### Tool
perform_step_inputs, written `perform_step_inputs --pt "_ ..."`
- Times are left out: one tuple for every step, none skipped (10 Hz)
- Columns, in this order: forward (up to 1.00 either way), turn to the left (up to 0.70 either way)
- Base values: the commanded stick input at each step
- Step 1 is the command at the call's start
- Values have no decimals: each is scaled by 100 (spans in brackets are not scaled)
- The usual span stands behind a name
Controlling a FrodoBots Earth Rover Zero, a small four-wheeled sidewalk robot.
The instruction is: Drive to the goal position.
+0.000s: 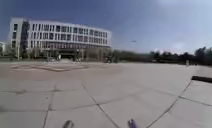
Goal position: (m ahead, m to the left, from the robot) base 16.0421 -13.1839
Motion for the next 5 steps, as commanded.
perform_step_inputs --pt "100 0" --pt "100 -14" --pt "100 -37" --pt "100 -40" --pt "100 -40"
